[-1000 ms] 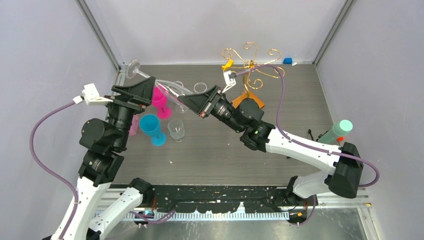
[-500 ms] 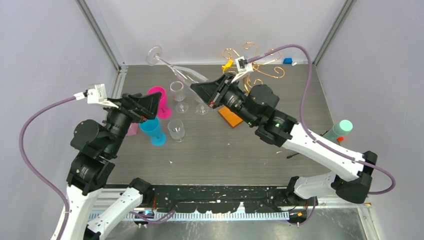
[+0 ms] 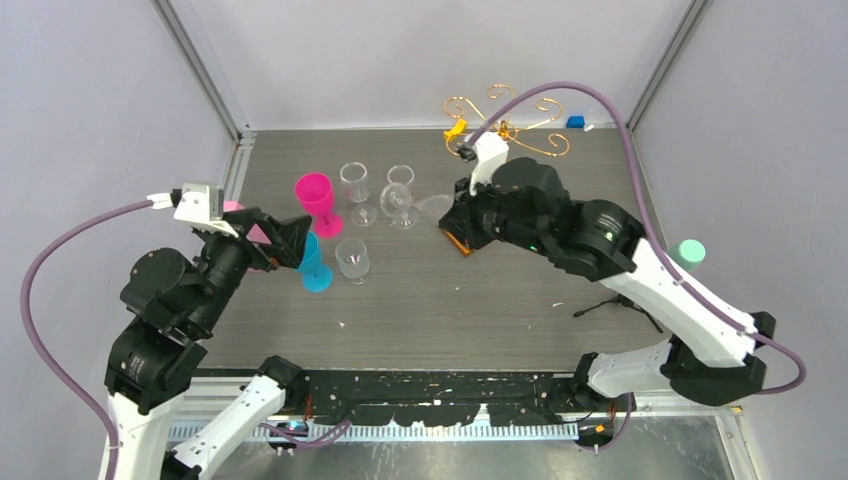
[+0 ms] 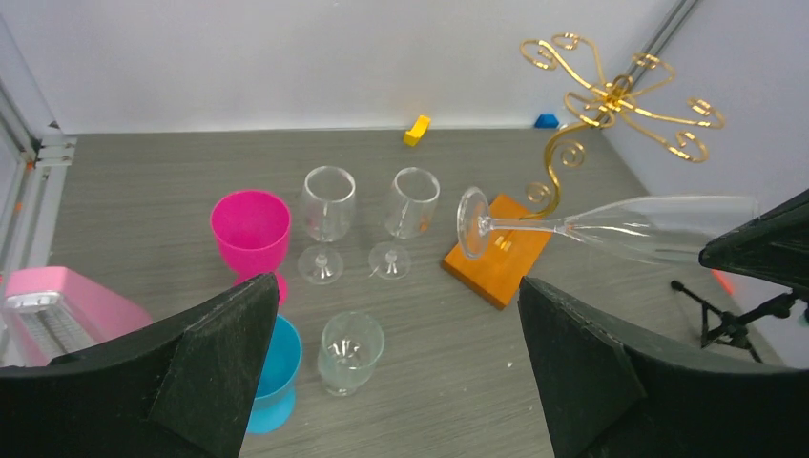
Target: Take the wine glass off the wine glass rack
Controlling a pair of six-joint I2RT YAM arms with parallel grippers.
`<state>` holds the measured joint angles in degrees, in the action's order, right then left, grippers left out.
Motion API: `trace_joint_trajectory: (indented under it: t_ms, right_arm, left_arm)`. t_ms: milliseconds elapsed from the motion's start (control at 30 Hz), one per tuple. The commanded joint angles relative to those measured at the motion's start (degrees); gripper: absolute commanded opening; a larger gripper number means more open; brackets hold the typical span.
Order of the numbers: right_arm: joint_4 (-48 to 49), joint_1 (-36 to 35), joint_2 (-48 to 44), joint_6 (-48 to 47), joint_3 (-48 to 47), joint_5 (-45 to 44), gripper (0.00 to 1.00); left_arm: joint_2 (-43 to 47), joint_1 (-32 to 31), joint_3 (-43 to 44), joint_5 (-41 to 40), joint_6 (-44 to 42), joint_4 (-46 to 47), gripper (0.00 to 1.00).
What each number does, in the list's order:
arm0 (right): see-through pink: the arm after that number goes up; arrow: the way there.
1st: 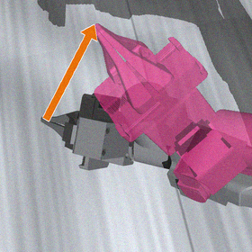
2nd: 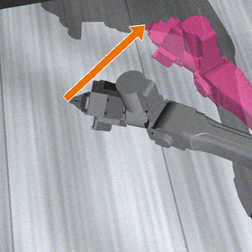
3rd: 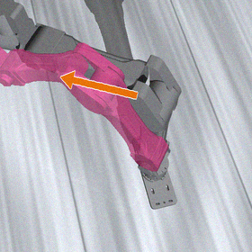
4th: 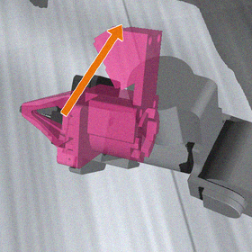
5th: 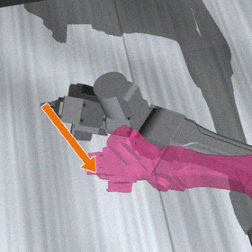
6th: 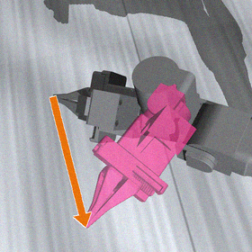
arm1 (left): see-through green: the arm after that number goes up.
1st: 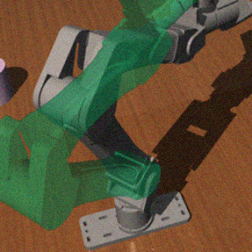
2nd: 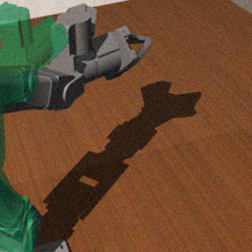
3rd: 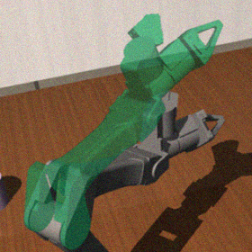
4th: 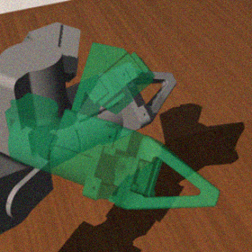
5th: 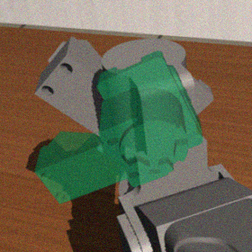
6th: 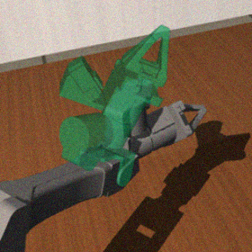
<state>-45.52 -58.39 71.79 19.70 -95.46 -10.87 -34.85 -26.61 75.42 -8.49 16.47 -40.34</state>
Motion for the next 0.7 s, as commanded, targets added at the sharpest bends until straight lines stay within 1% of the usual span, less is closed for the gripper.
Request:
trace_joint_trajectory:
  t_ms: [0,100,367,467,667]
  right_arm:
    - [-17.08,-0.38,8.05,-5.63,-7.02,-4.34,0.00]
    - [-21.94,-0.57,13.67,-5.50,-9.88,-3.57,0.00]
    - [-27.74,-0.51,23.73,-5.41,-15.14,2.43,0.00]
    - [-29.69,-0.14,28.57,-5.82,-18.36,3.35,0.00]
    - [-31.32,1.12,35.45,-6.79,-25.01,8.08,0.00]
  left_arm:
    - [-0.75,-0.20,1.39,-0.65,-4.35,-4.76,1.00]
    - [-0.13,-0.20,-0.18,-1.13,-4.76,-4.54,1.00]
    - [0.25,-0.20,-1.99,-1.10,-4.99,-5.09,1.00]
    - [0.36,-0.20,-2.27,-1.40,-5.66,-5.76,1.00]
    - [1.85,-0.20,-3.24,-2.21,-6.56,-6.13,1.00]
